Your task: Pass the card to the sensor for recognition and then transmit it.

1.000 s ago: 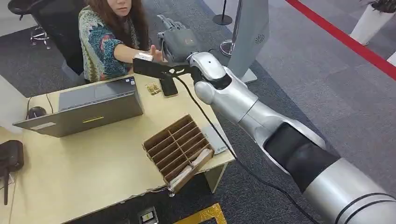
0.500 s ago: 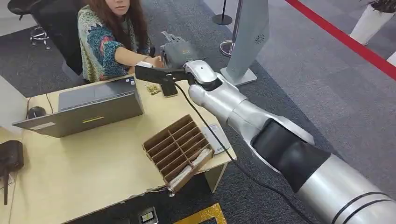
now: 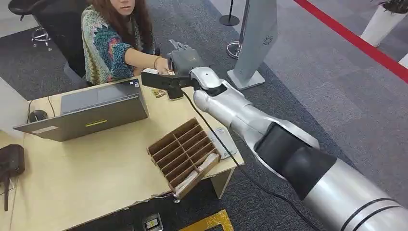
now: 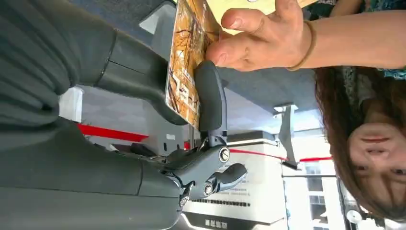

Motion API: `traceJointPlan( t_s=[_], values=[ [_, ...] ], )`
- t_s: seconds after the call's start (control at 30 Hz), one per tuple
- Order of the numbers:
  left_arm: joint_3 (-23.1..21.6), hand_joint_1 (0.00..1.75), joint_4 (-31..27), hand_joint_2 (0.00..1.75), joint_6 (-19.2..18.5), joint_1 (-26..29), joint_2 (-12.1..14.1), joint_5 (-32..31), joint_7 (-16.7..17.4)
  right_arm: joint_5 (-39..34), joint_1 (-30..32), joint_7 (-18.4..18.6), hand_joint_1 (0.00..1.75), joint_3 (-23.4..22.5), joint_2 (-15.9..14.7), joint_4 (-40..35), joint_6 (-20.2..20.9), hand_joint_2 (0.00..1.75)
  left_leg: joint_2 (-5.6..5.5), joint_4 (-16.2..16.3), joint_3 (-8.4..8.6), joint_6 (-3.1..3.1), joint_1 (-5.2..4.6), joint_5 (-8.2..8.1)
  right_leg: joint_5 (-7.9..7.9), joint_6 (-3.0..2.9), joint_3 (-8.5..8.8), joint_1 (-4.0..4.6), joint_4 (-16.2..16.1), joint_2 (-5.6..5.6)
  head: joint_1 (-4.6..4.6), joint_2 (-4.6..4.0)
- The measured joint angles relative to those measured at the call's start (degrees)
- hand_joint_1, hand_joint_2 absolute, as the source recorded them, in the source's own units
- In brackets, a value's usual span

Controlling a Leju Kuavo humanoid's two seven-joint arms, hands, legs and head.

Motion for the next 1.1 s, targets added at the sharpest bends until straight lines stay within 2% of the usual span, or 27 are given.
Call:
traceJointPlan(
  t_s=[0.13, 0.37, 0.53, 0.7, 0.8, 0.87, 0.97, 1.1],
  values=[
    [0.0, 0.00, 0.1, 0.00, -0.1, 0.0, 0.1, 0.3, 0.1, 0.4, 0.0, -0.2, 0.00, 0.0, 0.2, 0.8, -1.2, 1.75, 0.01, 0.0, 0.02, 0.00, 0.00, 0.00, 0.00, 0.00, 0.00, 0.00, 0.0, 0.02, 0.00, -0.02],
    [-0.2, 0.00, 0.4, 0.00, 0.0, 0.0, 0.1, 0.4, 0.3, 2.1, -0.6, 2.1, 0.00, 0.1, 0.1, 2.4, -6.5, 1.75, 0.04, 0.0, 0.04, 0.00, 0.00, 0.00, 0.00, 0.00, -0.02, 0.00, 0.0, 0.05, 0.00, 0.00],
    [-0.4, 0.00, 0.7, 0.00, 0.4, 0.1, 0.1, 1.3, 0.3, 4.4, -1.0, 5.9, 0.00, -0.4, -1.3, 1.6, -12.1, 1.75, 0.04, 0.0, 0.04, 0.00, 0.00, 0.00, 0.00, 0.00, -0.02, 0.00, 0.0, 0.05, 0.00, -0.02],
    [-0.4, 0.00, 1.0, 0.00, 1.6, 0.9, 0.1, 3.2, -0.4, 8.4, -0.9, 11.5, 0.00, -3.2, -5.0, -3.0, -18.7, 1.75, 0.06, 0.0, 0.03, 0.00, -0.02, -0.01, 0.00, 0.00, -0.05, -0.03, 0.0, 0.08, 0.00, 0.00],
    [-0.4, 0.00, 1.2, 0.00, 2.3, 1.5, 0.1, 4.6, -1.4, 12.3, 0.6, 14.4, 0.00, -6.9, -8.8, -8.5, -21.6, 1.75, 0.05, 0.1, 0.07, 0.00, -0.01, -0.02, 0.00, 0.00, -0.04, -0.03, -0.1, 0.06, 0.02, -0.02],
    [-0.4, 0.00, 1.3, 0.00, 2.5, 1.9, 0.1, 5.2, -2.0, 15.6, 3.4, 15.0, 0.00, -10.3, -11.3, -12.9, -22.6, 1.75, 0.04, 0.1, 0.08, 0.03, -0.01, -0.05, 0.00, 0.00, -0.01, -0.03, -0.1, 0.05, 0.02, -0.02],
    [-0.2, 0.00, 1.9, 0.00, 2.7, 2.5, 0.1, 5.1, -3.2, 20.5, 9.7, 13.3, 0.00, -18.6, -14.4, -21.3, -23.0, 1.75, 0.04, 0.1, 0.08, 0.04, -0.01, -0.07, 0.00, 0.00, 0.00, -0.03, -0.1, 0.05, 0.00, -0.02],
    [1.9, 0.00, 3.0, 0.00, 2.9, 3.4, 0.0, 3.8, -4.9, 22.7, 18.2, 12.0, 0.00, -30.0, -17.8, -30.2, -23.1, 1.75, 0.03, 0.1, 0.08, 0.07, -0.01, -0.13, -0.01, 0.01, 0.00, -0.02, -0.1, 0.02, 0.02, -0.02]
  ],
)
